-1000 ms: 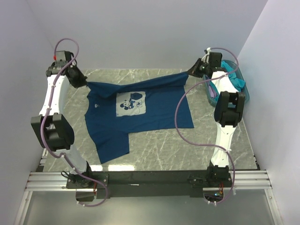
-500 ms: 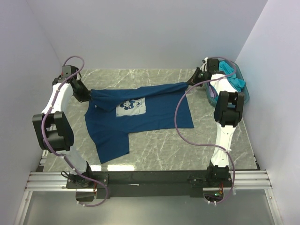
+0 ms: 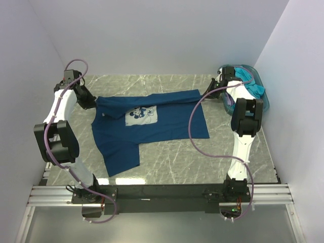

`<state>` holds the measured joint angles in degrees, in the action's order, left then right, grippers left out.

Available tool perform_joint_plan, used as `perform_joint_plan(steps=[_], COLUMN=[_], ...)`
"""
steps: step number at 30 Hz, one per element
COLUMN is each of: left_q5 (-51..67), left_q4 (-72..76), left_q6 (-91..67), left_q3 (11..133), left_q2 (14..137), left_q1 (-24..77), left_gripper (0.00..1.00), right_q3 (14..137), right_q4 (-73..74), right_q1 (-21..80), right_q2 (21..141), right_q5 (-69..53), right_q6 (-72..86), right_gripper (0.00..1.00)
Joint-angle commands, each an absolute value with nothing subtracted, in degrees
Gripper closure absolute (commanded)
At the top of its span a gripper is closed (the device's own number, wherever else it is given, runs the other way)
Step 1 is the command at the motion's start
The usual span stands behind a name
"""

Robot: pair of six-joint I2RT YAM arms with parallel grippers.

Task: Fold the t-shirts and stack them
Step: Fold the tshirt

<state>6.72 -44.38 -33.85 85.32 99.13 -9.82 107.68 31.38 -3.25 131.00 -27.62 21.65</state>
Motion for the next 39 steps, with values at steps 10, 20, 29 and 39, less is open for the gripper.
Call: perform_joint_plan(steps=[10, 20, 29, 39], left_q5=[8.0, 9.1, 7.6, 6.6], left_q4=[-45.6, -42.7, -44.8, -48.4], left_q6=[-33.1, -33.3, -34.2, -34.3], left_q3=[88.8, 81.3, 89.5, 100.0], left_q2=[98.0, 96.9, 100.6, 103.4], left_q1=[-10.1, -10.1, -10.2, -11.2], left_gripper=[0.99, 0.99, 0.99, 0.99], right_q3=[108.3, 105.4, 105.3, 103.9], right_q4=[36.2, 35.2, 34.4, 33.8], right_q1=[-3.3, -3.2, -3.2, -2.5], right_q2=[130.8, 132.0, 130.4, 128.8], right_q5=[-23.5, -25.2, -25.1, -25.8], right_q6=[19.6, 20.0, 20.8, 21.3], right_gripper=[0.99, 0.98, 0.98, 0.98])
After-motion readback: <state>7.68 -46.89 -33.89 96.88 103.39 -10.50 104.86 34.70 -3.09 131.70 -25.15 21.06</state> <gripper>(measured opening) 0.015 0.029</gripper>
